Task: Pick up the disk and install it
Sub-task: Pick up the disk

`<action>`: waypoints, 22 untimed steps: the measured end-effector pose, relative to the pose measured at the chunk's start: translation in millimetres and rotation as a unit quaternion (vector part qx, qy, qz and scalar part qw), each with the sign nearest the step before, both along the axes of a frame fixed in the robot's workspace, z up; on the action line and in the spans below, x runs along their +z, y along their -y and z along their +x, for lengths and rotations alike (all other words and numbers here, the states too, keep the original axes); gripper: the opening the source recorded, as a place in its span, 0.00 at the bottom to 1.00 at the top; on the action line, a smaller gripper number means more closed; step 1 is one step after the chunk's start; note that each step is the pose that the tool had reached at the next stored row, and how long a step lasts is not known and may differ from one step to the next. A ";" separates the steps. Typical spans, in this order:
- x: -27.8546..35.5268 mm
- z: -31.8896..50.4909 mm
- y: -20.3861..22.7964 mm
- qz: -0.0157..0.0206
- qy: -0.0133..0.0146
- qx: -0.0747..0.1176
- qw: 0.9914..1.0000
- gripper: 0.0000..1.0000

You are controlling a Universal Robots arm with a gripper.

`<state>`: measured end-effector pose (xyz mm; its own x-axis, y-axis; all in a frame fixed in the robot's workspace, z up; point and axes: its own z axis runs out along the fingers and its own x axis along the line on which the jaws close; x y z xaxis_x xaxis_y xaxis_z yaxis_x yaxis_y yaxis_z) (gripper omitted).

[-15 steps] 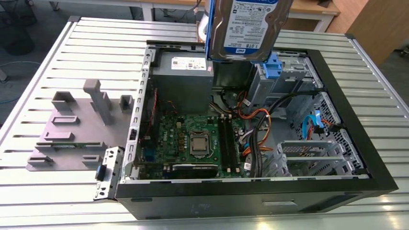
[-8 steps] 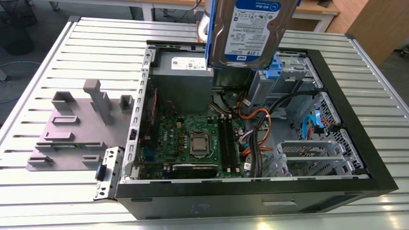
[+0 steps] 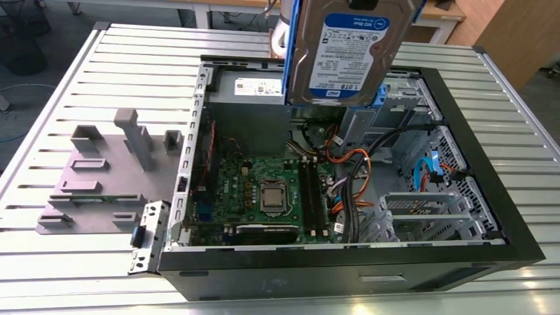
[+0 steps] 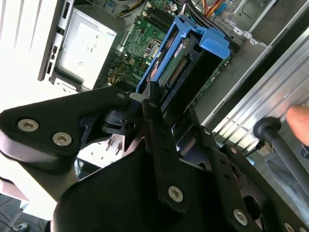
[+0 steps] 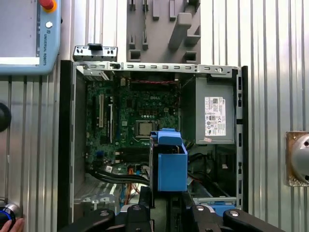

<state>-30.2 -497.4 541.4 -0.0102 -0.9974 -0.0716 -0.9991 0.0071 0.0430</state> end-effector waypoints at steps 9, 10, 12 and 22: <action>-2.3 0.0 19.7 0.000 0.000 0.000 1.000 0.35; -2.6 0.0 22.1 0.000 0.000 0.000 1.000 0.35; -3.2 0.0 27.0 0.000 0.000 0.000 1.000 0.35; -6.2 0.0 53.3 0.000 0.000 0.000 1.000 0.35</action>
